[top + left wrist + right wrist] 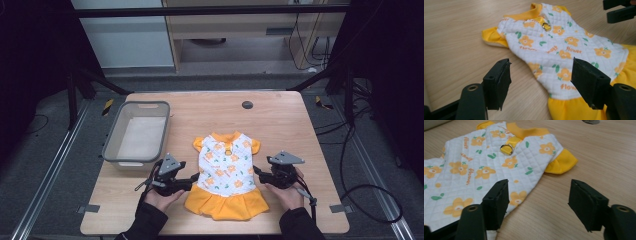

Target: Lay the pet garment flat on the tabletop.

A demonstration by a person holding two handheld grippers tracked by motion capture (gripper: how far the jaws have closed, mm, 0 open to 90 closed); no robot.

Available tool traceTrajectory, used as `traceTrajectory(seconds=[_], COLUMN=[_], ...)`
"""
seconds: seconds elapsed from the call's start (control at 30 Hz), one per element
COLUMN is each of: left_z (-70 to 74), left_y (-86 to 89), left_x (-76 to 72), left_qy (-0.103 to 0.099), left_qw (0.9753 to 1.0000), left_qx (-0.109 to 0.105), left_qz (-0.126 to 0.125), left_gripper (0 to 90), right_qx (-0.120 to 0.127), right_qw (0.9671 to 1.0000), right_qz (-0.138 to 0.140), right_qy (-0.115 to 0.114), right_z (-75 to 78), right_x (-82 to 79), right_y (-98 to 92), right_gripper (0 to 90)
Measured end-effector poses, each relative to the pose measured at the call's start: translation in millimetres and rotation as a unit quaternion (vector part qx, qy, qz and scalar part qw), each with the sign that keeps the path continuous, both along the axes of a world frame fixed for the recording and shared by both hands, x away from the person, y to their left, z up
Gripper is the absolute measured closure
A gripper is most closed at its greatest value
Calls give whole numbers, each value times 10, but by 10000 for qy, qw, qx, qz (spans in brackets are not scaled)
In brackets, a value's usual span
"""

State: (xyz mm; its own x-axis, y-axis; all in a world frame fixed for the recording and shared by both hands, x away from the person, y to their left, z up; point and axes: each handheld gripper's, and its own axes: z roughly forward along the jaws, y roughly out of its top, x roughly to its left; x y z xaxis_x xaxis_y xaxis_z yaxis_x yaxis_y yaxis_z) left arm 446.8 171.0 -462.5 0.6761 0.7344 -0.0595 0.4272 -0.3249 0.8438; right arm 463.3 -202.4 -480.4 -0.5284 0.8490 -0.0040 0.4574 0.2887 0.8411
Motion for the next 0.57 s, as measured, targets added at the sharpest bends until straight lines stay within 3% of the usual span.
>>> traceTrajectory(seconds=[0.2,0.4,0.57], left_z=[-58,-74,-85], left_y=[262,509,715], left_x=[-161,-318,-405], left_qy=[90,171,140], left_qw=[9998,9996,9990], left_qx=[-98,-145,-175], left_qz=[130,147,376], left_gripper=[269,260,244], right_qx=[110,15,25], right_qw=[9993,9990,9985], right_qz=[-353,-427,-531], right_qy=[13,103,110], right_z=[-28,-72,-65], right_x=[-76,-103,-146], right_y=[-185,-240,-331], right_gripper=[199,160,148])
